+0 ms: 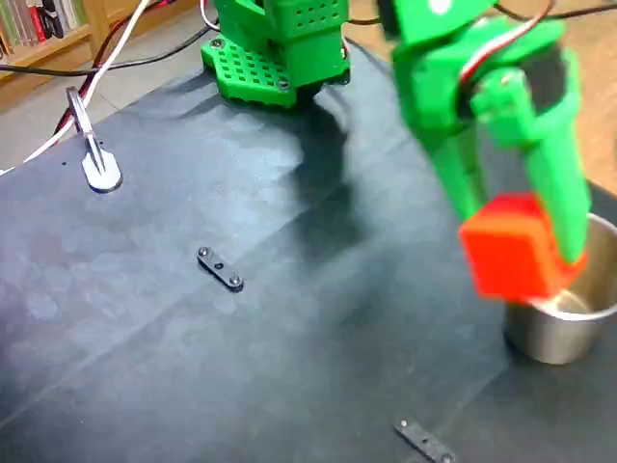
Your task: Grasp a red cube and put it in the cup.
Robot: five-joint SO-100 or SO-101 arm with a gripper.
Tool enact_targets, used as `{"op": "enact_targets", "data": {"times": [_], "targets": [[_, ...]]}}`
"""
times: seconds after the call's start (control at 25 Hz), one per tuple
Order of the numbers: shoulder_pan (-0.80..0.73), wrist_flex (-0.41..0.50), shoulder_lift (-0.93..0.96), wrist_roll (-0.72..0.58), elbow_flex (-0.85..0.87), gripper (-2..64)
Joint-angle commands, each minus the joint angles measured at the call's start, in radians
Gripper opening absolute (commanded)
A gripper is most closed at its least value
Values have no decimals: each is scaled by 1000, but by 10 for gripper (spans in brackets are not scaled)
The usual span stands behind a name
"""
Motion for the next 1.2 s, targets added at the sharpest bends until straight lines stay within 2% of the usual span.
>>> {"op": "enact_targets", "data": {"times": [0.0,0.4,0.92,1.16], "targets": [[-64,6,127,6,55,-1],[-178,3,181,6,196,-1],[-173,-14,158,5,276,-1],[-163,-15,91,5,282,-1]]}}
